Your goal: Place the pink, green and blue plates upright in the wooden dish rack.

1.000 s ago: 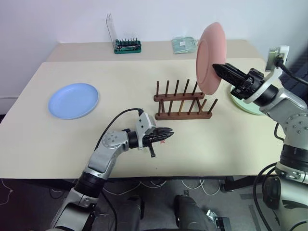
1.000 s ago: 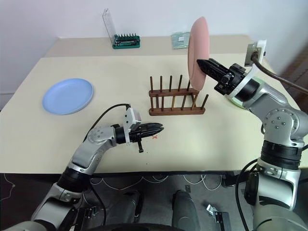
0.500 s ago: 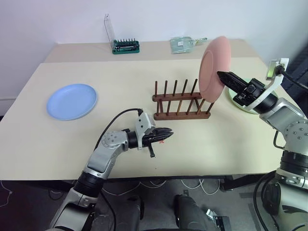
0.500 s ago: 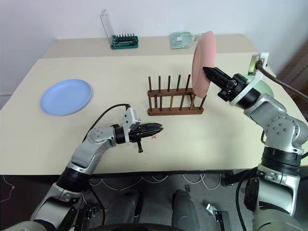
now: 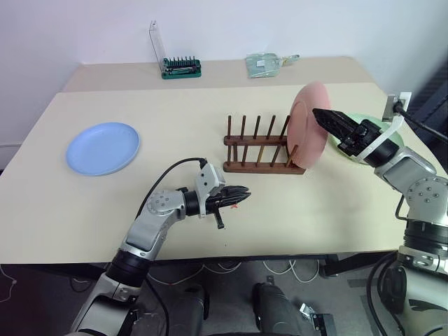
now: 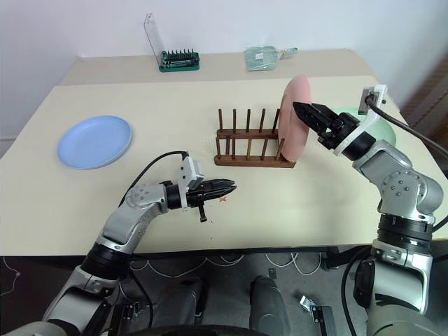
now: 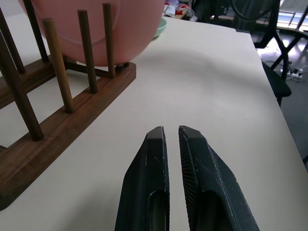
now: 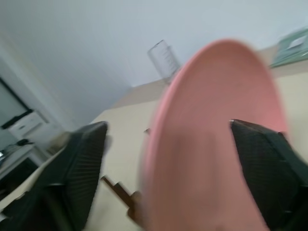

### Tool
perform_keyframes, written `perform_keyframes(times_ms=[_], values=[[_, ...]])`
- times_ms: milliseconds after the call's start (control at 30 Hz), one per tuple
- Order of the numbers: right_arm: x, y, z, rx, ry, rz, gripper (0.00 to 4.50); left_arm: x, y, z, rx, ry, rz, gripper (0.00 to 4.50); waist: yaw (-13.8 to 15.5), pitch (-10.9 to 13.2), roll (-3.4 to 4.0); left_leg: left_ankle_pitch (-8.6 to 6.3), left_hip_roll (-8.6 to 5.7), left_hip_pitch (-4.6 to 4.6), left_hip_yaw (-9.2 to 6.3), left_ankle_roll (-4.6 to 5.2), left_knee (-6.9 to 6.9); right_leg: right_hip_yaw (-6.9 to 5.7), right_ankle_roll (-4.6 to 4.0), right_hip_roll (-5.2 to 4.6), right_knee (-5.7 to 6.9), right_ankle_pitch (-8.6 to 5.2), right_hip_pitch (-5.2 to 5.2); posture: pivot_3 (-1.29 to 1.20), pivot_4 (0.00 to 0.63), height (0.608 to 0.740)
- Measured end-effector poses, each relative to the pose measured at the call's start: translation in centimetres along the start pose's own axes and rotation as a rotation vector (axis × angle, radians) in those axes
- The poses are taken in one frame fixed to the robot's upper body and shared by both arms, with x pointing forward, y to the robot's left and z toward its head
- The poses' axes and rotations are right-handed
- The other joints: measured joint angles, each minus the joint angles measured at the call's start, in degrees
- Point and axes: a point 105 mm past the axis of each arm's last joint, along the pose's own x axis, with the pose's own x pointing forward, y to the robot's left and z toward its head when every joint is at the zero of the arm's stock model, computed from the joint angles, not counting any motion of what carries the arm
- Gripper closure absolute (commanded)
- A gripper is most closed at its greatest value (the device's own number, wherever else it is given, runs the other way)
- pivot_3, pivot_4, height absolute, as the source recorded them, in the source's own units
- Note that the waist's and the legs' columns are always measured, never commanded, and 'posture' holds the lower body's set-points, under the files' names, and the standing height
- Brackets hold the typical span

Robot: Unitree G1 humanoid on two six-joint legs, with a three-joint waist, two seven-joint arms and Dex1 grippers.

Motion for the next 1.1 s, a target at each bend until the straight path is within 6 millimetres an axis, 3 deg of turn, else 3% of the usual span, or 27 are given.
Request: perform_keyframes(times_ms=[167,267,300,333,433,600,767,900,1100], values=[[-3.1,-0.2,4.3,-0.220,-0.072,-0.085,0.57,-0.1,-0.1,0.1,0.003,-0.002,0.001,4.04,0.40,0.00,-0.02,-0.01,-0.01,-0.02,0.00,0.02,0.03,-0.01,0.02,0.00,-0.07,-0.01,0.06,0.00,0.150,0.740],[-5.1,-1.8,4.9,-0.297,-0.058,-0.191,0.57,-0.1,-0.1,0.2,0.003,-0.003,0.000,4.04,0.16,-0.01,-0.01,-0.01,0.00,0.00,0.02,0.02,0.02,0.00,0.01,0.00,-0.05,-0.01,0.06,0.00,0.150,0.740],[-5.6,-2.5,4.8,-0.309,-0.040,-0.224,0.30,0.0,-0.2,0.2,0.001,-0.004,-0.002,4.04,0.00,-0.01,0.00,-0.01,0.00,0.03,0.05,0.02,0.02,0.01,0.01,0.00,-0.03,-0.01,0.06,0.00,0.150,0.740],[-6.3,-3.6,4.6,-0.338,-0.005,-0.279,0.04,0.0,-0.2,0.2,-0.001,-0.005,-0.003,4.04,-0.14,-0.03,0.03,-0.01,0.01,0.04,0.09,0.02,0.01,0.03,0.01,0.00,-0.03,-0.01,0.05,0.00,0.150,0.740],[-8.3,-7.3,2.9,-0.491,0.197,-0.457,0.02,0.0,-0.2,0.2,-0.002,-0.005,-0.007,4.04,-0.22,-0.05,0.07,-0.01,0.02,0.07,0.13,0.02,0.00,0.05,0.01,0.00,-0.02,-0.01,0.05,0.00,0.150,0.740],[-9.2,-11.6,-3.3,-0.771,0.587,-0.529,0.02,0.3,-0.4,0.4,0.001,-0.013,-0.022,4.04,-0.42,-0.04,0.17,-0.01,0.03,0.09,0.20,0.01,0.01,0.10,0.01,0.01,-0.01,-0.01,0.04,0.00,0.150,0.740],[-8.0,-13.7,-3.8,-1.030,0.701,-0.536,0.02,0.3,-0.4,0.4,0.000,-0.012,-0.022,4.04,-0.35,-0.05,0.32,0.00,0.02,0.09,0.24,0.00,0.01,0.14,0.01,0.00,-0.02,-0.01,0.03,0.00,0.150,0.740],[-8.1,-15.4,-5.4,-1.081,0.754,-0.565,1.30,0.3,-0.3,0.4,0.000,-0.010,-0.018,4.04,-0.16,-0.04,0.30,0.00,0.01,0.07,0.22,0.00,0.00,0.15,0.01,0.00,-0.06,-0.01,0.04,0.00,0.150,0.740],[-9.0,-16.5,-6.0,-1.119,0.797,-0.583,4.35,0.1,-0.1,0.4,0.002,-0.008,-0.006,4.04,-0.17,-0.04,0.30,0.00,0.00,0.07,0.20,0.00,0.00,0.15,0.00,0.00,-0.08,0.00,0.06,0.00,0.150,0.740]])
